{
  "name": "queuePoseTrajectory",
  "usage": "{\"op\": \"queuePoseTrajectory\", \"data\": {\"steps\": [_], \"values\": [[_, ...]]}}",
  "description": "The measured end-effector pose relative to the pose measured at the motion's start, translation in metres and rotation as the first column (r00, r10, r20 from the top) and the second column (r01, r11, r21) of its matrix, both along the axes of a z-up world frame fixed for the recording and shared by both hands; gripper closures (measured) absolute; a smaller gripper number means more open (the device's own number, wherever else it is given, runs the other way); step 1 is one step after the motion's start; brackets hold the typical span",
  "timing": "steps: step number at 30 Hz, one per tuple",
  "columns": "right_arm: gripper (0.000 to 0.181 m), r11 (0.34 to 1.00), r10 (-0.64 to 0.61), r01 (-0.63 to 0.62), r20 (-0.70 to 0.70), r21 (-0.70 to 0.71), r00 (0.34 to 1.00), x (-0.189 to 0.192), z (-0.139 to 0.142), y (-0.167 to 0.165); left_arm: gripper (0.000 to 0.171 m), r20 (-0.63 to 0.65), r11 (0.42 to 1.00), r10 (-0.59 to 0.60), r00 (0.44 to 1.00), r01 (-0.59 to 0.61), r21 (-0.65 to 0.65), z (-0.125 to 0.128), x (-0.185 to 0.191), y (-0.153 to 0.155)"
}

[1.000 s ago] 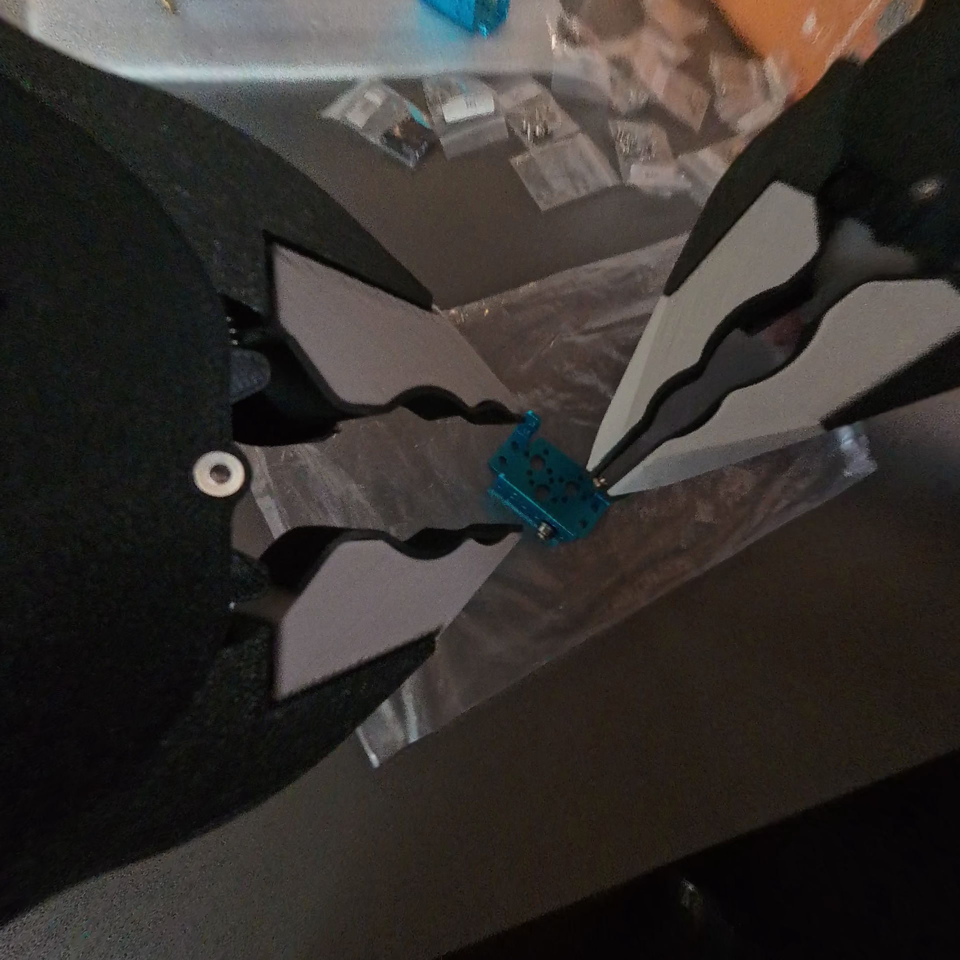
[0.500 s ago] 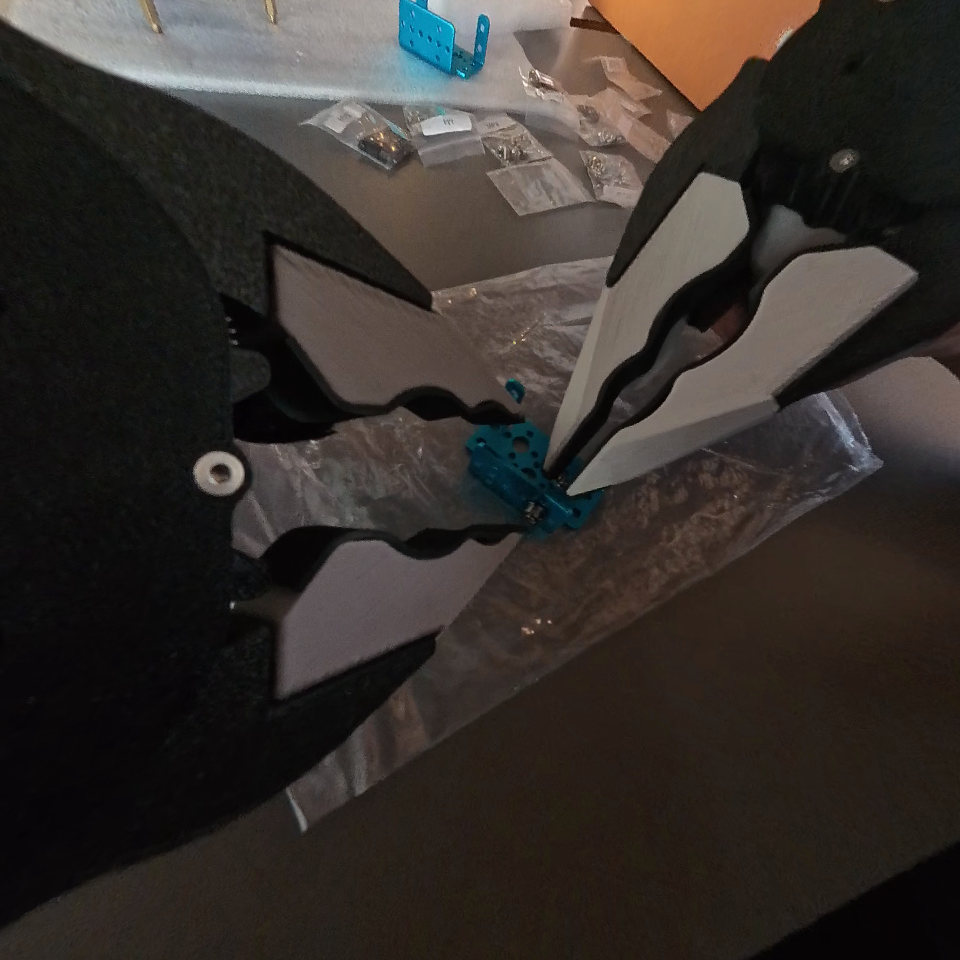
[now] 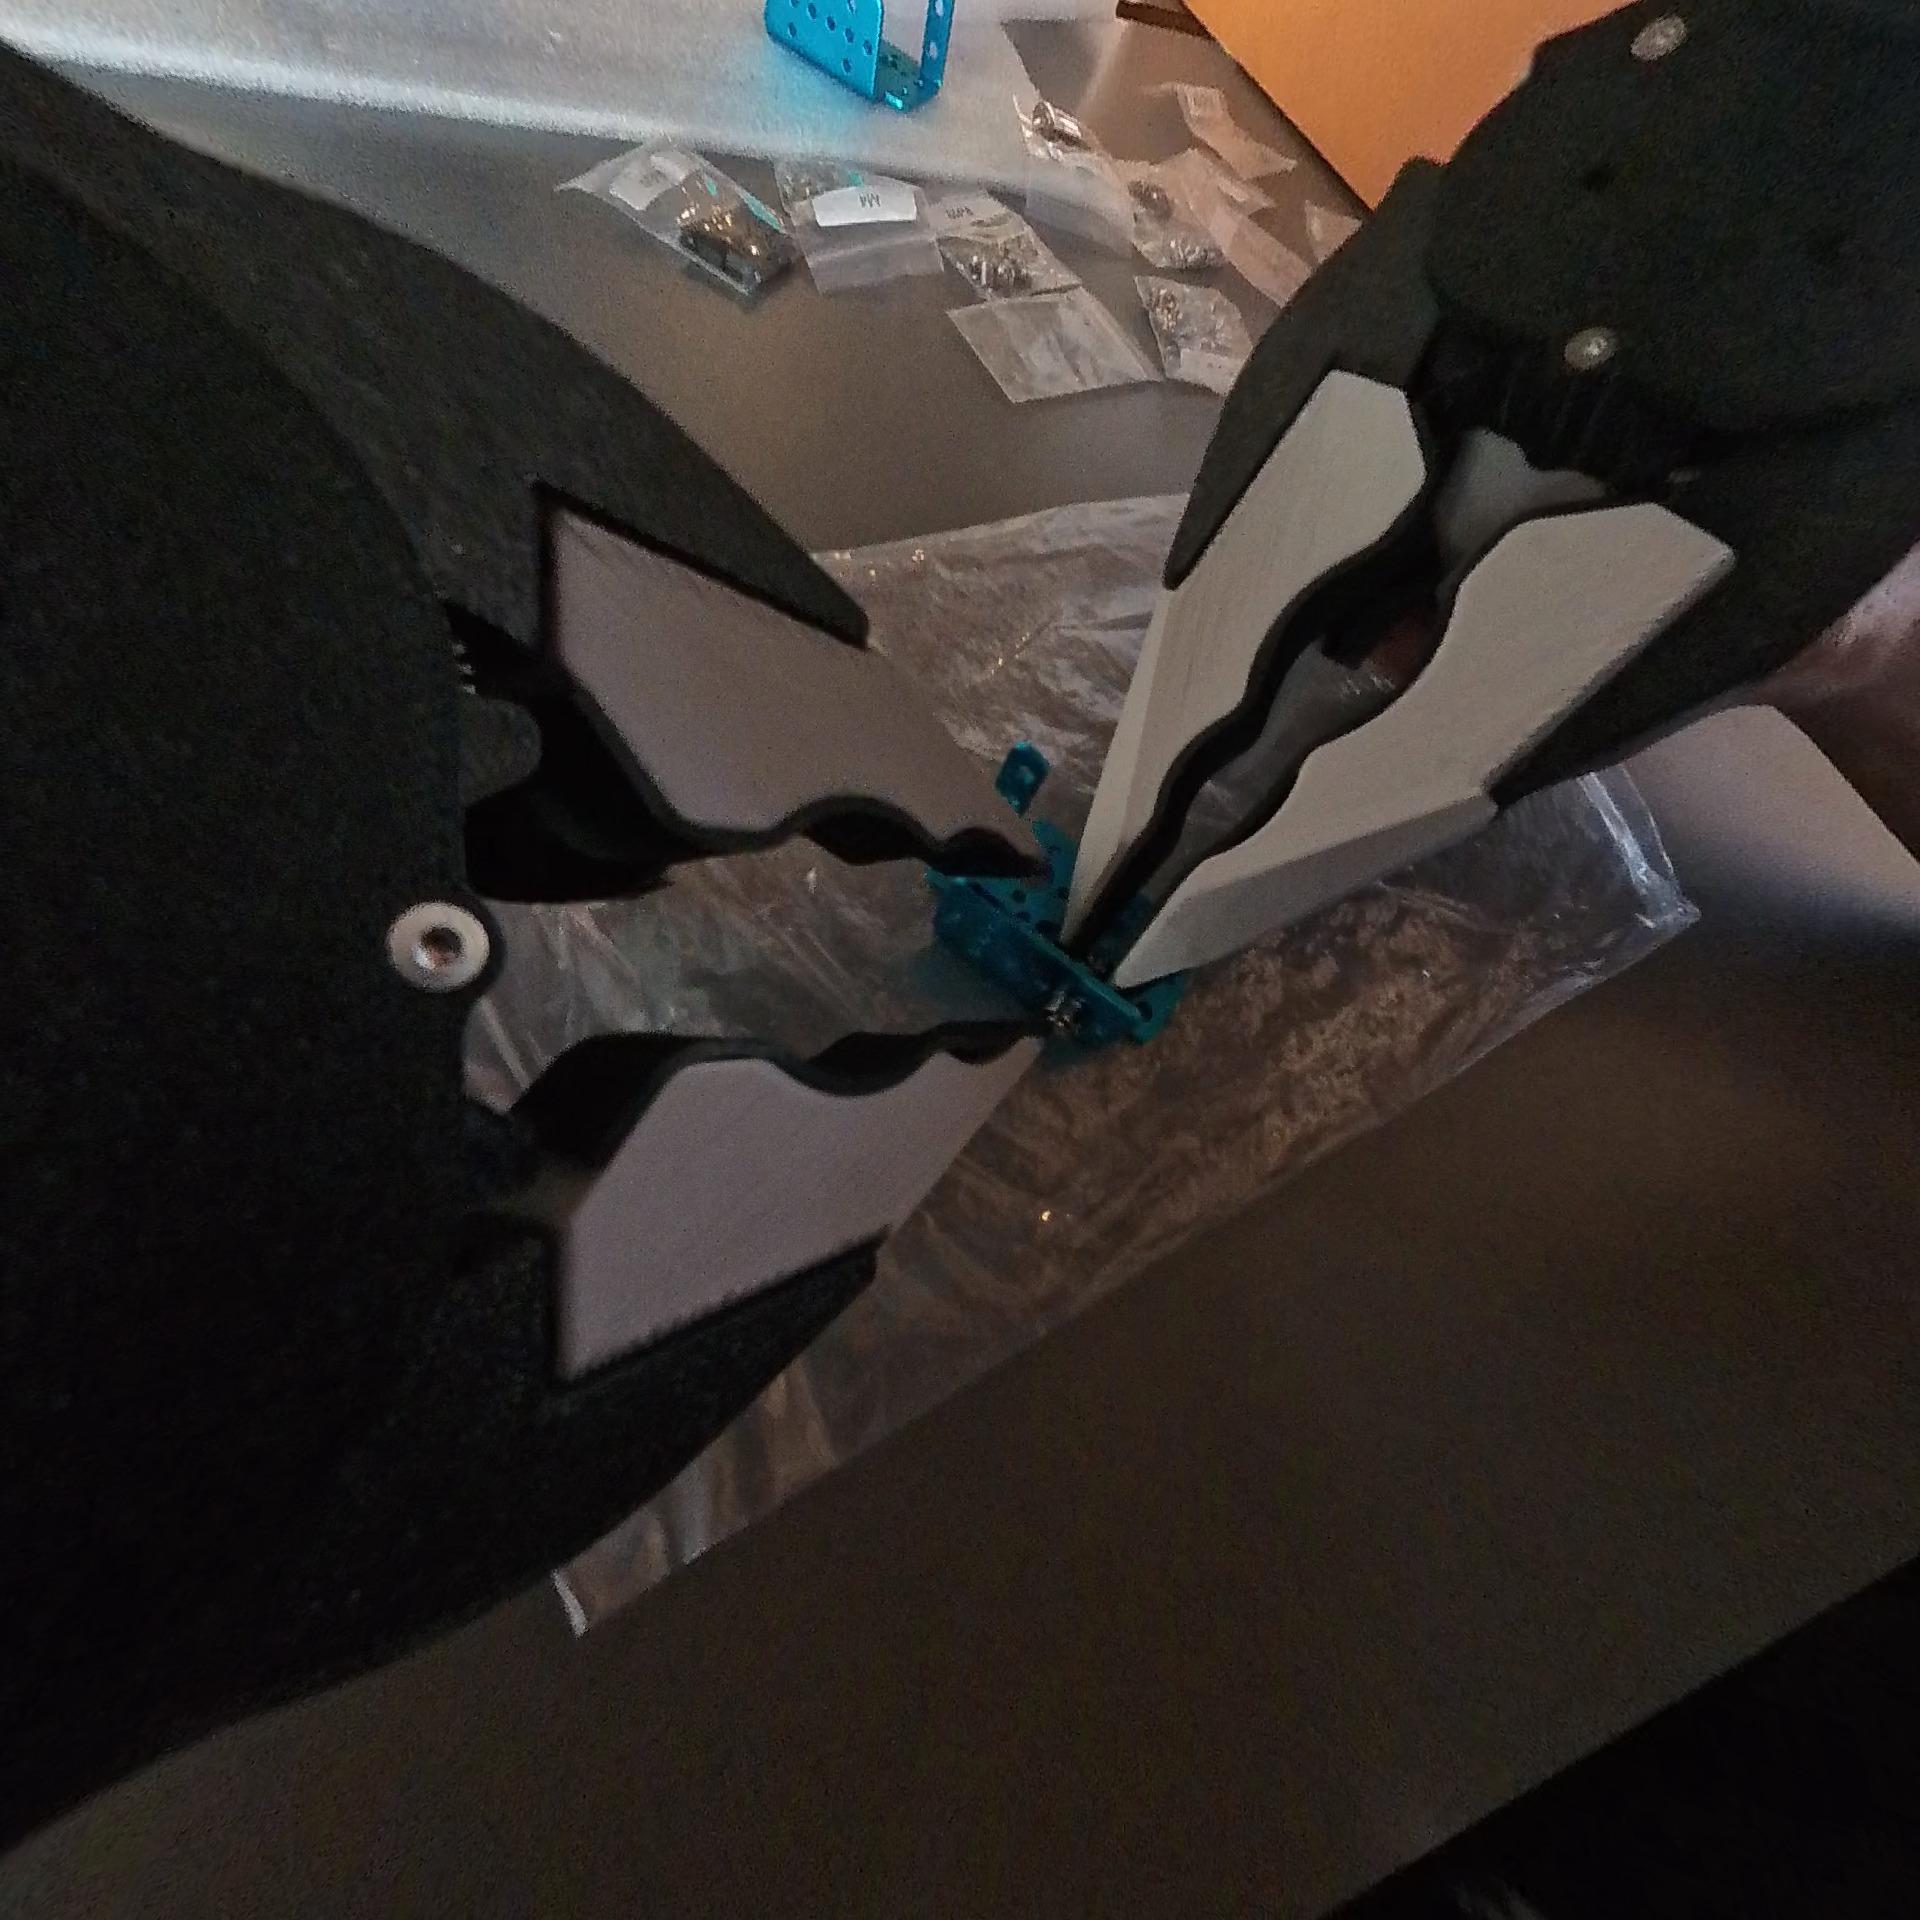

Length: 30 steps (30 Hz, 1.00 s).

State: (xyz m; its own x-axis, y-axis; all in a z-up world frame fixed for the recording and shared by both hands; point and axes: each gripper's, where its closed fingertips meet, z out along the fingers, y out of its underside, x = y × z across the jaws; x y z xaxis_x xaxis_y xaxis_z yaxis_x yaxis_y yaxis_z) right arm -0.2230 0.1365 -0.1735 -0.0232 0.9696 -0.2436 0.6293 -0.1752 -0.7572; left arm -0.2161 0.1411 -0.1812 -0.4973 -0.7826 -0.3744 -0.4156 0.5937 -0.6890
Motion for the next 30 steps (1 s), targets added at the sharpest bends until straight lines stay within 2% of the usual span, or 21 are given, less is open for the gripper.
{"op": "queuePoseTrajectory", "data": {"steps": [5, 14, 16, 18, 20, 26, 30], "values": [[0.178, 0.998, 0.024, -0.023, 0.015, -0.051, 1.0, 0.0006, -0.0054, -0.0025, 0.153, 0.014, 1.0, 0.008, 1.0, -0.009, 0.027, 0.0002, 0.0008, 0.0012], [0.178, 0.996, 0.037, -0.035, 0.016, -0.077, 0.999, -0.0004, -0.0067, -0.0029, 0.156, 0.036, 0.995, 0.004, 0.999, -0.008, 0.099, -0.0008, 0.0004, 0.0008], [0.178, 0.996, 0.041, -0.04, 0.008, -0.075, 0.999, -0.0009, -0.0052, -0.0039, 0.153, 0.045, 0.994, 0.012, 0.999, -0.016, 0.11, 0.0001, 0.0, 0.0016], [0.178, 0.996, 0.037, -0.037, 0.008, -0.08, 0.999, 0.0, -0.0054, -0.0033, 0.138, 0.047, 0.994, 0.018, 0.999, -0.023, 0.111, 0.0011, -0.0019, 0.001], [0.178, 0.996, 0.033, -0.032, 0.01, -0.088, 0.999, 0.0007, -0.0061, -0.0023, 0.133, 0.037, 0.992, 0.029, 0.999, -0.034, 0.118, 0.0004, -0.0038, 0.0015], [0.178, 0.995, 0.03, -0.029, 0.002, -0.093, 1.0, 0.0011, -0.0048, -0.0019, 0.135, 0.047, 0.99, 0.018, 0.999, -0.024, 0.138, 0.0005, 0.0001, -0.002], [0.178, 0.994, 0.035, -0.035, -0.008, -0.107, 0.999, 0.0, -0.0033, -0.004, 0.144, 0.05, 0.989, 0.003, 0.999, -0.011, 0.149, -0.0017, 0.002, -0.0067]]}}
